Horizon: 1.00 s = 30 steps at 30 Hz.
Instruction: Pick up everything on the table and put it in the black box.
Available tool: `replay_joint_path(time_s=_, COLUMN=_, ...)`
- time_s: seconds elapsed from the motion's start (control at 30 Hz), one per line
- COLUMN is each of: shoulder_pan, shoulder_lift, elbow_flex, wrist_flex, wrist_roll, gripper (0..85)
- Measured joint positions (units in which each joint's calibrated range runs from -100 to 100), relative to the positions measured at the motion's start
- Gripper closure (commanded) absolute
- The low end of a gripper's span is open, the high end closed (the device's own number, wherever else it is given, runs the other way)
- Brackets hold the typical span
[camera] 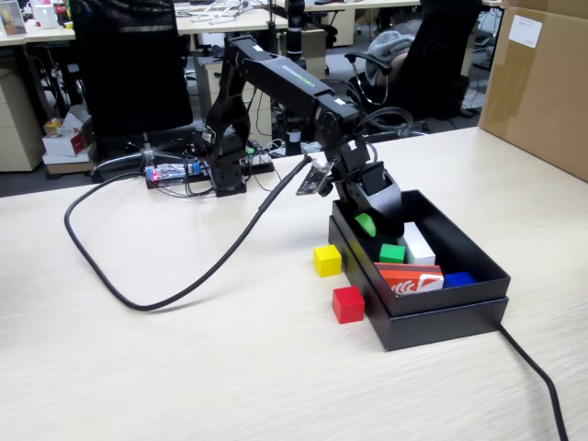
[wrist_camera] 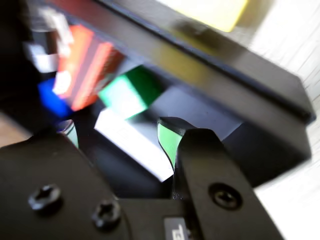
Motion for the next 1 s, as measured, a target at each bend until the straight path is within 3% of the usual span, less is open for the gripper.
replay_joint_path(time_s=0.1, shoulder_pan=-0.7, shoulder_lift=-11.1, elbow_flex=1.8, wrist_flex=-0.1, wrist_roll=-1.1, gripper=40.6)
replay_joint_path(time_s=0.33, shoulder_pan=-3.4, shoulder_lift=-21.0, elbow_flex=2.6, wrist_flex=-1.6, wrist_roll=-3.6, gripper=39.1)
replay_joint_path(time_s=0.5, shoulder_pan=-5.7, shoulder_lift=-28.1, elbow_flex=-7.1, wrist_flex=-6.0, wrist_roll=-4.8, gripper=35.8)
replay_joint_path(time_s=0.67, shoulder_pan=-7.1, shoulder_lift=-32.2, elbow_flex=-20.3, wrist_flex=-7.0, wrist_roll=-4.3, gripper=35.6)
replay_joint_path(time_s=0.77, shoulder_pan=-7.1, shoulder_lift=-33.3, elbow_flex=-28.7, wrist_flex=-7.1, wrist_roll=-2.6, gripper=36.6)
replay_joint_path(time_s=1.0, shoulder_pan=-6.6, shoulder_lift=-28.2, elbow_flex=-28.8, wrist_flex=-3.2, wrist_roll=-0.3, gripper=37.9)
